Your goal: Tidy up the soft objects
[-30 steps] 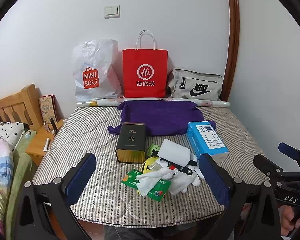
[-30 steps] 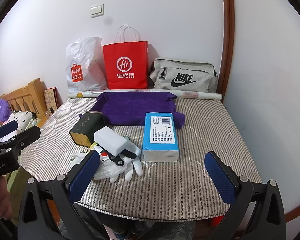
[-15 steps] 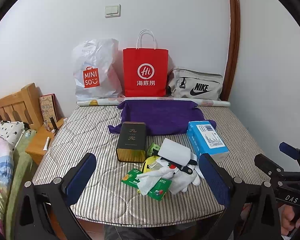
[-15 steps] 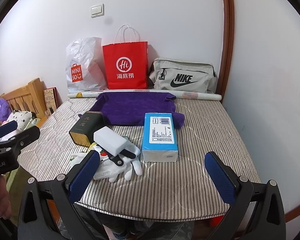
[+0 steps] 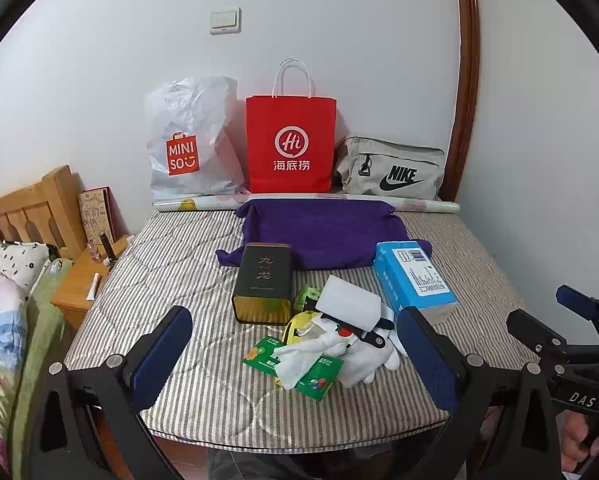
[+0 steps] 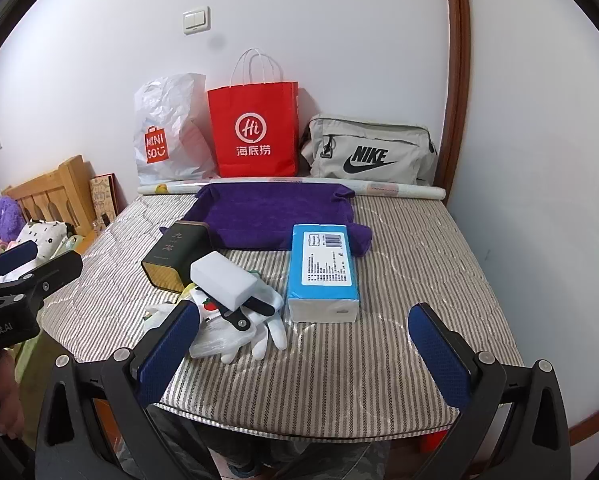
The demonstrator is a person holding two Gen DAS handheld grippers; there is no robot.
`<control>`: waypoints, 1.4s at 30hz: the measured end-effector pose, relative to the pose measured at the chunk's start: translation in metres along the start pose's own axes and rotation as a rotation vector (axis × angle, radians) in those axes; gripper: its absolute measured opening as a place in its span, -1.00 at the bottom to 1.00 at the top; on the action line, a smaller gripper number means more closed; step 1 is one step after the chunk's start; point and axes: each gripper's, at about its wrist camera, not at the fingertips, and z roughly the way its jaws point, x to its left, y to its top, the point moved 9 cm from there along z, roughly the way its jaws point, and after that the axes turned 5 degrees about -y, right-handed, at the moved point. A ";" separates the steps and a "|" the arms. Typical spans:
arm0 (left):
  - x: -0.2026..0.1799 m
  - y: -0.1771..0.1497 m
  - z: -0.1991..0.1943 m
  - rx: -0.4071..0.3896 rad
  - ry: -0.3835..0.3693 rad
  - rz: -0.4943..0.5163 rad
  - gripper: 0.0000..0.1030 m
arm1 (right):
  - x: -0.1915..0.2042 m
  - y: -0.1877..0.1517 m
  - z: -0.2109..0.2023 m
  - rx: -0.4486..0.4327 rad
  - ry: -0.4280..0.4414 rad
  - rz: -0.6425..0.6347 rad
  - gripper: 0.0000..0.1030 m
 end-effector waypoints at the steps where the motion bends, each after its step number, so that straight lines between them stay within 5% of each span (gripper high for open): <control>1: 0.000 0.000 0.001 0.000 -0.002 -0.002 0.99 | 0.000 0.000 0.000 0.000 0.003 0.000 0.99; 11: 0.001 -0.004 0.012 0.018 -0.017 -0.008 0.99 | -0.002 -0.001 0.011 0.010 0.008 -0.012 0.99; 21: 0.035 -0.026 0.062 0.116 -0.016 -0.069 0.96 | -0.004 -0.008 0.036 0.017 0.019 -0.019 0.99; 27: 0.025 -0.044 0.095 0.140 -0.055 -0.019 0.95 | -0.005 -0.016 0.054 0.043 0.029 -0.016 0.99; 32: 0.006 -0.060 0.120 0.180 -0.102 0.056 0.79 | -0.007 -0.027 0.072 0.080 0.031 -0.011 0.99; 36: -0.006 -0.072 0.139 0.210 -0.128 0.090 0.46 | -0.010 -0.036 0.088 0.114 0.037 0.000 0.99; 42: -0.016 -0.081 0.159 0.229 -0.148 0.137 0.41 | -0.012 -0.050 0.106 0.162 0.056 0.016 0.99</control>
